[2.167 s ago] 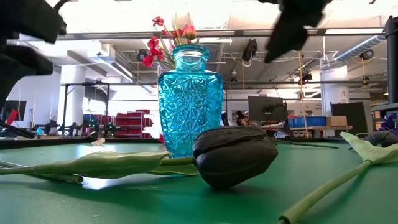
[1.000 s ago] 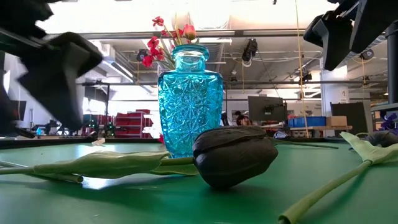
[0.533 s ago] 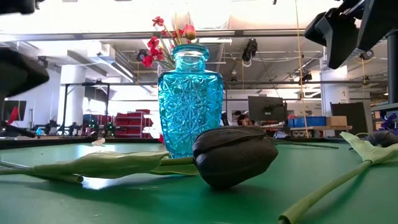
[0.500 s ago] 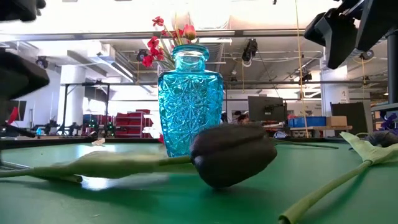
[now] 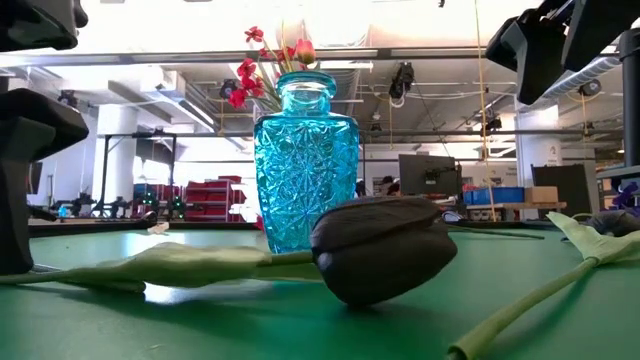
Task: Sort flowers into vase by color
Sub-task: Put the left black tulip into the blue vase
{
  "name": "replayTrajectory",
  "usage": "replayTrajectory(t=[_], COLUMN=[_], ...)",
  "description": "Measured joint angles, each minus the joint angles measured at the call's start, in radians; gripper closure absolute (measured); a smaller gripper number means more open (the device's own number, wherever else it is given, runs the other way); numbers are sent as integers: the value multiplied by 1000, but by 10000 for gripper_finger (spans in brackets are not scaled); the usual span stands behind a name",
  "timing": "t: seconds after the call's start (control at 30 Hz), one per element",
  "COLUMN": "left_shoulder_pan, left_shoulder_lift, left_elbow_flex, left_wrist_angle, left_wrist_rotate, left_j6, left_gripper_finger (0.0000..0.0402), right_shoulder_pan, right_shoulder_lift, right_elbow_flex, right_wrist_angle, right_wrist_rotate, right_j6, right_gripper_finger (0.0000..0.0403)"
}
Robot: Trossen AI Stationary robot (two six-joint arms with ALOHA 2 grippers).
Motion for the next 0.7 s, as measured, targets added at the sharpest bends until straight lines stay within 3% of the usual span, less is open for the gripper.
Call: replayTrajectory(t=[0.3, 0.5, 0.7], left_shoulder_pan=[0, -21, -28], left_shoulder_lift=[8, -32, -138], left_elbow_flex=[1, -2, -2], left_wrist_angle=[-4, -8, -14], left_wrist_rotate=[-5, 35, 2], left_j6=[-6, 5, 28], left_gripper_finger=[391, 400, 401], right_shoulder_pan=[4, 17, 33], right_shoulder_lift=[0, 0, 0], right_elbow_flex=[0, 0, -1], right_wrist_angle=[1, 4, 8], right_wrist_rotate=[1, 2, 44], right_j6=[1, -15, -35], right_gripper_finger=[182, 182, 182])
